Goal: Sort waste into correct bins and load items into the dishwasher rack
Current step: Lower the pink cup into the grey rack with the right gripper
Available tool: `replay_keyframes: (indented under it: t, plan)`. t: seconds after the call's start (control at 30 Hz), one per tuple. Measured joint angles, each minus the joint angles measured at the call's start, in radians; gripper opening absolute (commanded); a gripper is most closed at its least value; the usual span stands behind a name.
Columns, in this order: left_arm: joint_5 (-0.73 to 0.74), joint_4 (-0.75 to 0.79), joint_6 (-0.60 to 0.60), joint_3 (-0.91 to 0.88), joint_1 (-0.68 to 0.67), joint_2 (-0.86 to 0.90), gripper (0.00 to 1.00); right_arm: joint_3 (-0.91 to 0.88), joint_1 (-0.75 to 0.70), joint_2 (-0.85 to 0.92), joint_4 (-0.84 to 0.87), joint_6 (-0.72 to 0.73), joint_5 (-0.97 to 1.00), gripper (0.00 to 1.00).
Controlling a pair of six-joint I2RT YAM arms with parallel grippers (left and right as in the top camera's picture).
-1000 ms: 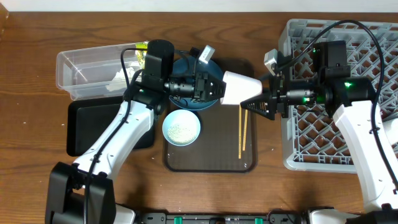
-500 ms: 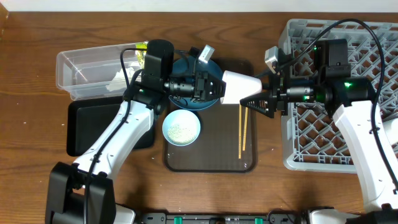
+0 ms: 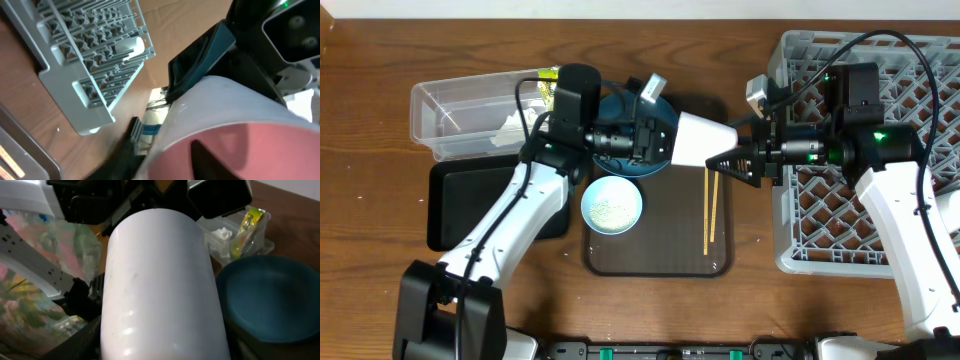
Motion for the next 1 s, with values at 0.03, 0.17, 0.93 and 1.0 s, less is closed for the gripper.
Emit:
replay_keyframes:
  t: [0.03,0.17,0.93,1.0]
  plan:
    - [-0.007,-0.014,0.014,0.0,-0.001,0.0,0.49,0.0,0.0,0.0,-0.006,0.003,0.01,0.47]
    - [-0.096,-0.184,0.097,0.002,0.0,0.0,0.55,0.0,0.0,0.0,-0.027,0.054,0.107,0.3]
    - [-0.971,-0.887,0.451,0.002,0.161,-0.285,0.57,0.256,-0.558,-0.024,-0.209,0.577,1.095,0.01]
    - [-0.998,-0.893,0.452,0.002,0.161,-0.284,0.57,0.289,-0.609,-0.021,-0.209,0.598,1.142,0.01]
